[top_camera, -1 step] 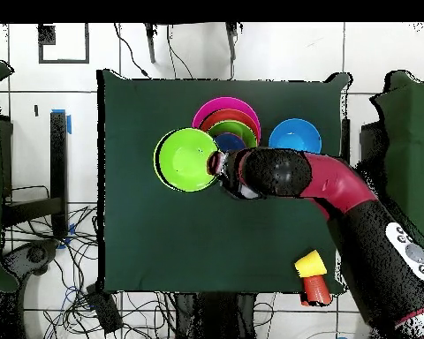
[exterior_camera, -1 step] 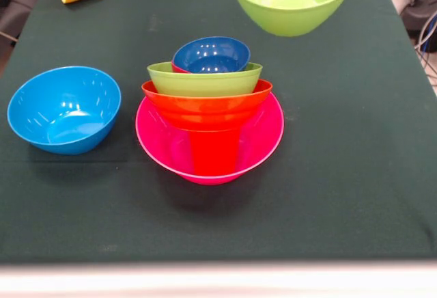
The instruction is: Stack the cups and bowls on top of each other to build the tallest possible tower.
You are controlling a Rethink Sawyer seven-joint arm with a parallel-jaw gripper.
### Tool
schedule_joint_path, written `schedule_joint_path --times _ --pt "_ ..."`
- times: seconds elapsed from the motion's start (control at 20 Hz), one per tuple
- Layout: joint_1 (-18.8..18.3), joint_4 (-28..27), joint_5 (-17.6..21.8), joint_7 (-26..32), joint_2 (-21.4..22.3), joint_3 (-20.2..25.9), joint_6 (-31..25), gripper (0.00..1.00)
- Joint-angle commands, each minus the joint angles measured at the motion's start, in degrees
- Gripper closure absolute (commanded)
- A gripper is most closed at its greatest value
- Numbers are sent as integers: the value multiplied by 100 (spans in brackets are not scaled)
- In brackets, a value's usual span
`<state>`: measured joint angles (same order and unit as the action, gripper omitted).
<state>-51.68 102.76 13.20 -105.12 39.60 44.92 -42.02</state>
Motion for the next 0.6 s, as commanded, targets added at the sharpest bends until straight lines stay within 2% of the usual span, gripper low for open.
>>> schedule_joint_path --times 0.05,0.25,0.45,0.6 --pt "-7 -726 376 1557 -319 248 -970 100" --pt "-122 -812 268 1549 -126 405 -1428 100" --pt "-196 -776 294 1438 15 500 -1634 100" --pt "-265 -663 165 1307 224 623 -1877 100"
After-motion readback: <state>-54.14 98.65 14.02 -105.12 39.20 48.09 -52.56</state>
